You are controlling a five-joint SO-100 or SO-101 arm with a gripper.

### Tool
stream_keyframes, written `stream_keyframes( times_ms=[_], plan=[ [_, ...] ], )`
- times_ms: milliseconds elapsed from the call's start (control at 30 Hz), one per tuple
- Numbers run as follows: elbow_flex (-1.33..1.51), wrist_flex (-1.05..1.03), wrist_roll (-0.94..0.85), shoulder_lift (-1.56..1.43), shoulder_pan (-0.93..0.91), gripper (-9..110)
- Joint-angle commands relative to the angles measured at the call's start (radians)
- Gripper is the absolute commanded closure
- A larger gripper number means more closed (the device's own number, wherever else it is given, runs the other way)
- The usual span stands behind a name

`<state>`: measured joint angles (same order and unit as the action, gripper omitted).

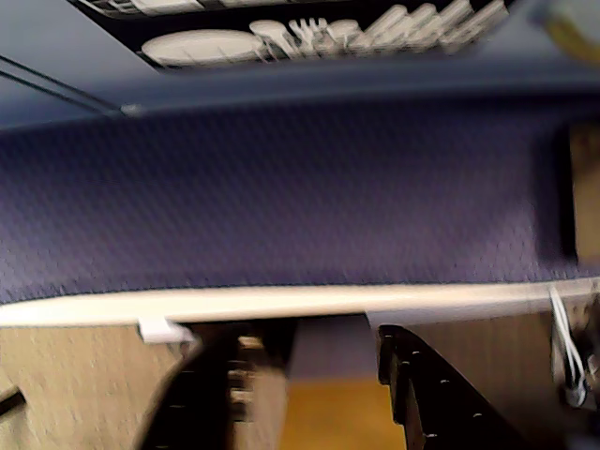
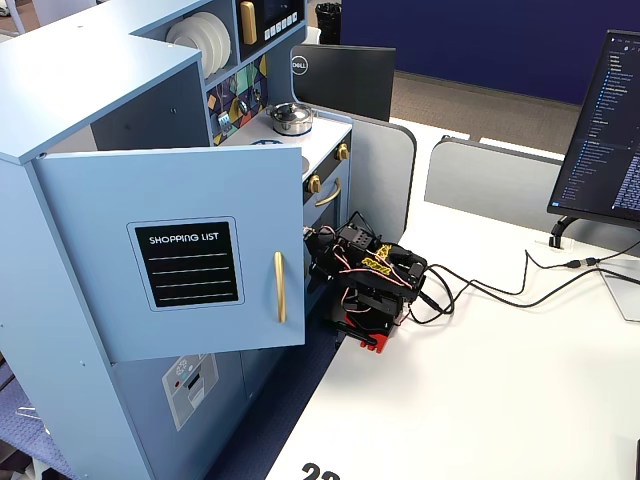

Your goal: Pick up the green pineapple from the left cabinet and place it in the gray recipient

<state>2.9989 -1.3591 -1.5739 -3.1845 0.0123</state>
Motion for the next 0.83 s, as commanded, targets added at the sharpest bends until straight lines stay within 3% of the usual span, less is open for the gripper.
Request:
stream_keyframes(
  times_ms=[0,800],
  plan=[
    [0.002,-0.17,0.067,0.006,-0.049,101],
    [0.002,-0.17,0.063,0.006,-0.063,98]
  ],
)
